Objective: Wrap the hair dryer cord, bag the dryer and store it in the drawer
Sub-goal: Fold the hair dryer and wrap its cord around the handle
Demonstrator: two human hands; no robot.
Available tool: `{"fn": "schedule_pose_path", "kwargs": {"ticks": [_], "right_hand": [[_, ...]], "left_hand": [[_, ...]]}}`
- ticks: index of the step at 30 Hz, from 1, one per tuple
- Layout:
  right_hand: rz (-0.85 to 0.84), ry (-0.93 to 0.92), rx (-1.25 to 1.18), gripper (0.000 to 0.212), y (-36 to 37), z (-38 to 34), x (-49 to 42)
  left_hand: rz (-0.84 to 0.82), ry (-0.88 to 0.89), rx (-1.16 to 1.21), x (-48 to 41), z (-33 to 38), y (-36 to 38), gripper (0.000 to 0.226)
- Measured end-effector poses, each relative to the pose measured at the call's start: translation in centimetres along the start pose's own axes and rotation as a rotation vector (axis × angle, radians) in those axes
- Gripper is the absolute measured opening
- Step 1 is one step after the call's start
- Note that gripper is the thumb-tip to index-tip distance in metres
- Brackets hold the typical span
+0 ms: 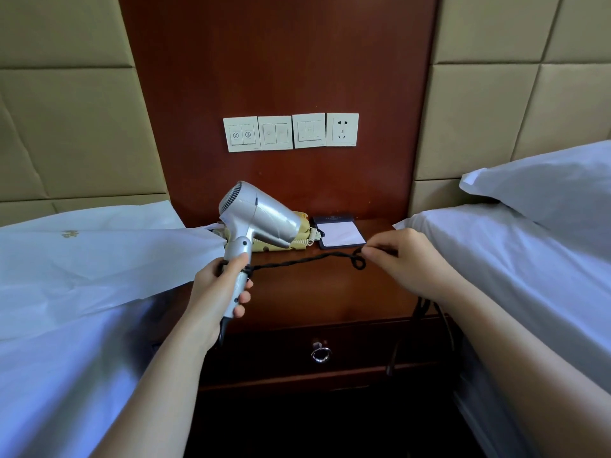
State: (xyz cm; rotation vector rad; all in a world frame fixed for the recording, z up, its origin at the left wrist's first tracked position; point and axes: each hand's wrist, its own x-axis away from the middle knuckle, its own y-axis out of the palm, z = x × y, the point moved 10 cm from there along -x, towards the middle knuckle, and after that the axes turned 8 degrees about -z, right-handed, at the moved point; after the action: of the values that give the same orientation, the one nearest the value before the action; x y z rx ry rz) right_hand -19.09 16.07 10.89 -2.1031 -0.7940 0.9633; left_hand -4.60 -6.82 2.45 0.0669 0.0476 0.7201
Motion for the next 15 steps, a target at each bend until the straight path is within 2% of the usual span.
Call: {"fn": "schedule_pose_path", "kwargs": {"ticks": [5,10,13,15], "right_hand": [[0.024,-0.040,0.066,0.018,0.4,-0.9,-0.1],[0.031,0.023,0.156,0.022,0.3,1.2,-0.7],[-0.089,0.104,0.156,0.026,0.9,3.3,-0.9],[-0.254,0.093,0.143,0.028,2.6,3.5,-0.8]], "left_hand": [[0.100,0.016,-0.045,-0.3,0.0,-1.2,0.020],[0.210,0.075,-0.076,-0.2,0.7,-2.1,0.018],[0.296,0.126,-0.053,0.1,1.6,-3.2,0.017],[0.350,0.138,-0.017,0.3,1.9,-3.9,0.018]]}}
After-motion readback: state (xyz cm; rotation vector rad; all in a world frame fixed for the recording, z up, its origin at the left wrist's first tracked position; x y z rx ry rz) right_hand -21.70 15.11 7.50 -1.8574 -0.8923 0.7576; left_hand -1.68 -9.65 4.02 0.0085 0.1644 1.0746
